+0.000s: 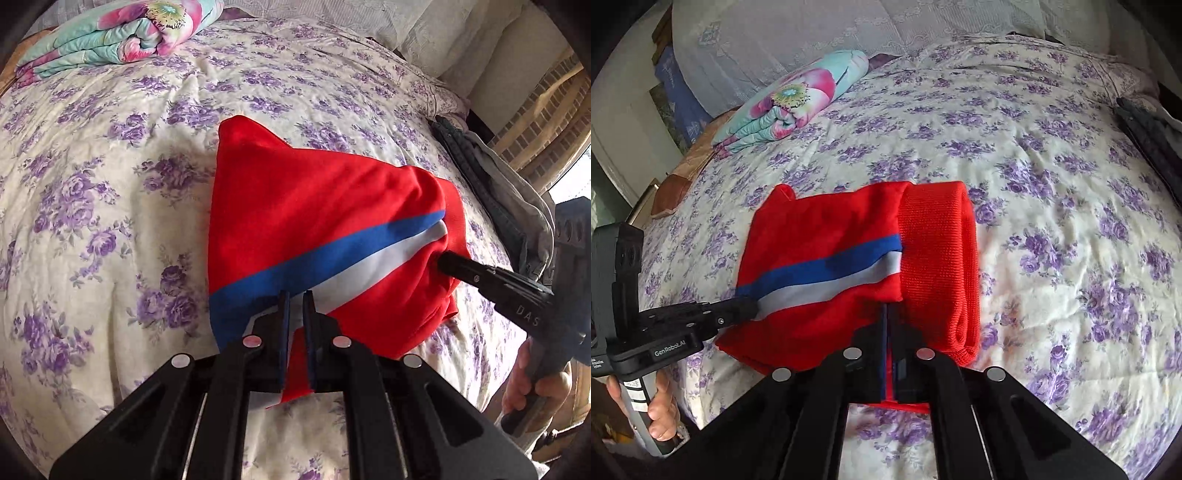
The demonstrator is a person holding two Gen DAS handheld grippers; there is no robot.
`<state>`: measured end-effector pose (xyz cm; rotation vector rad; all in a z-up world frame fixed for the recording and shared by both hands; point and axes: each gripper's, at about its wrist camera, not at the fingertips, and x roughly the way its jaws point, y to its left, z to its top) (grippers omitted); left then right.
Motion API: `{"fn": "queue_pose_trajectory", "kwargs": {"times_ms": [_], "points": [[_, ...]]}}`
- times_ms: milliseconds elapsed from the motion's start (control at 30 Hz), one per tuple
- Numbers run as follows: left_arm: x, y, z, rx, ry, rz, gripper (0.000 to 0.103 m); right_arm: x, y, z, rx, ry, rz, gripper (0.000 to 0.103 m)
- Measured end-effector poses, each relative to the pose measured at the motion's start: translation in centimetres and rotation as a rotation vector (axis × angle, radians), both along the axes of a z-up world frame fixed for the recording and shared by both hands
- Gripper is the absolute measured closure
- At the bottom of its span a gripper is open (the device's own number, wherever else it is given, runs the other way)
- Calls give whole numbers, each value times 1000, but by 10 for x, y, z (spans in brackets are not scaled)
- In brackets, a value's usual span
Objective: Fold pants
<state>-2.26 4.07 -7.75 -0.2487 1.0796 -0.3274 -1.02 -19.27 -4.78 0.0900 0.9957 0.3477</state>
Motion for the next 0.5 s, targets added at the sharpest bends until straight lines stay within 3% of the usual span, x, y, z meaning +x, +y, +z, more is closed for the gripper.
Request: {"fn": "queue_pose_trajectory", "kwargs": {"times_ms": [67, 100, 133, 167, 267, 400, 500], "points": [[-6, 9, 7, -20, -13, 7, 95, 3, 15, 31, 26, -36, 88, 95], [-9, 14, 9, -31, -17, 14, 95, 6, 26, 45, 27, -63, 141, 83], [-11, 17, 12, -47, -16, 18, 95, 11, 40, 57, 8, -87, 186, 61], [-12, 19, 14, -63, -14, 18, 95, 19, 57, 66, -28, -109, 232, 53], [-13, 18, 19, -81, -15, 12, 95, 53, 108, 66, -166, -117, 331, 52], [-10, 3, 20, -94, -21, -32, 95, 107, 146, 29, -193, 79, 373, 64], [-6, -10, 9, -100, 8, -80, 95, 123, 159, 8, -228, 160, 400, 64]]}}
